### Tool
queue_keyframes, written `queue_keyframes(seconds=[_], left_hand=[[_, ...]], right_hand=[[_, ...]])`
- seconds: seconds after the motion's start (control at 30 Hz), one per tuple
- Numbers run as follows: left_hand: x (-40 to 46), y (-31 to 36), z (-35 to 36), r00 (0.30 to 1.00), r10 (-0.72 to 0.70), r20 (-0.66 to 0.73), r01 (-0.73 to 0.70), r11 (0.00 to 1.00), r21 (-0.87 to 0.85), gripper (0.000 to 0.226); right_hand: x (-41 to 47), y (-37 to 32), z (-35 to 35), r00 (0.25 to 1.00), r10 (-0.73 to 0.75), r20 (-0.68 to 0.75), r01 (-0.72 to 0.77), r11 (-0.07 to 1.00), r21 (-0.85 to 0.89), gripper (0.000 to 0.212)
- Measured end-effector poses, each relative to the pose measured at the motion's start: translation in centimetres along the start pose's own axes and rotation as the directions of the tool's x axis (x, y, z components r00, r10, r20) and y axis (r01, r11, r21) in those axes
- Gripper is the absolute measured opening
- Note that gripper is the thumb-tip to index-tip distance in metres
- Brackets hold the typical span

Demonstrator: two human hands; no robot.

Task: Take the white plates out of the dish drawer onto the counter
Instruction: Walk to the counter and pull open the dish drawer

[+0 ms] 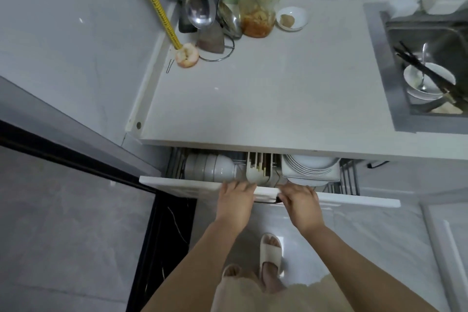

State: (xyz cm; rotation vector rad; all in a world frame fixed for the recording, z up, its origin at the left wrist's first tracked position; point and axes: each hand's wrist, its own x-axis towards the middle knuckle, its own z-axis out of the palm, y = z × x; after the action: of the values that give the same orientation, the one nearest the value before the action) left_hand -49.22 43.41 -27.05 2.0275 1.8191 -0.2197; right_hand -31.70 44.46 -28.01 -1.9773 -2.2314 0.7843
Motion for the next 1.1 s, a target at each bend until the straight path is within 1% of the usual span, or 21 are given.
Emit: queue_keyframes(seconds=[0.07, 0.17, 0.27, 0.4, 0.53, 0.63, 0.7, 0.8, 0.97, 1.1], left_hand=[[0.0, 0.0, 0.2, 1.0, -0.001, -0.026, 0.0, 1.0, -0.027, 0.045], [-0.2, -0.3, 0.6, 1.0, -0.002, -0.028, 0.0, 0.998, -0.055, 0.04], [-1.0, -0.3, 0.9, 1.0, -0.002, -0.022, 0.0, 0.996, -0.088, 0.035], [-2.6, -0.2, 1.3, 0.998, 0.004, -0.058, -0.009, 0.996, -0.087, 0.031], [-4.2, 0.0, 1.9, 0.998, 0.01, -0.065, -0.016, 0.996, -0.089, 0.029], [-5.1, 0.0, 2.2, 0.997, 0.019, -0.077, -0.027, 0.994, -0.107, 0.025], [-5.6, 0.2, 2.5, 0.998, 0.024, -0.063, -0.031, 0.993, -0.118, 0.022], [-6.8, 0.5, 3.1, 0.999, 0.024, -0.028, -0.027, 0.992, -0.127, 0.019], [-8.9, 0.9, 4.1, 1.0, -0.001, -0.017, -0.001, 0.991, -0.133, 0.016], [-10.3, 1.4, 4.9, 0.999, -0.038, -0.016, 0.036, 0.994, -0.107, 0.015]], right_hand=[[-0.3, -0.3, 0.1, 0.999, 0.052, -0.009, -0.052, 0.998, 0.033, 0.026], [-1.2, -0.6, 0.4, 0.995, 0.094, -0.02, -0.093, 0.994, 0.054, 0.023], [-2.4, -1.1, 1.2, 0.989, 0.129, -0.076, -0.122, 0.988, 0.095, 0.021], [-4.2, -1.5, 2.4, 0.977, 0.175, -0.125, -0.159, 0.979, 0.126, 0.019], [-6.1, -1.6, 3.3, 0.972, 0.174, -0.161, -0.151, 0.978, 0.141, 0.016], [-7.5, -1.6, 3.8, 0.974, 0.145, -0.173, -0.123, 0.983, 0.137, 0.011], [-8.5, -1.5, 4.2, 0.975, 0.155, -0.161, -0.134, 0.982, 0.134, 0.013], [-10.0, -1.1, 4.6, 0.979, 0.18, -0.098, -0.169, 0.98, 0.107, 0.02], [-11.8, -0.5, 4.7, 0.99, 0.144, -0.006, -0.143, 0.988, 0.058, 0.023], [-13.1, -0.2, 4.9, 0.994, 0.102, 0.033, -0.104, 0.993, 0.061, 0.023]])
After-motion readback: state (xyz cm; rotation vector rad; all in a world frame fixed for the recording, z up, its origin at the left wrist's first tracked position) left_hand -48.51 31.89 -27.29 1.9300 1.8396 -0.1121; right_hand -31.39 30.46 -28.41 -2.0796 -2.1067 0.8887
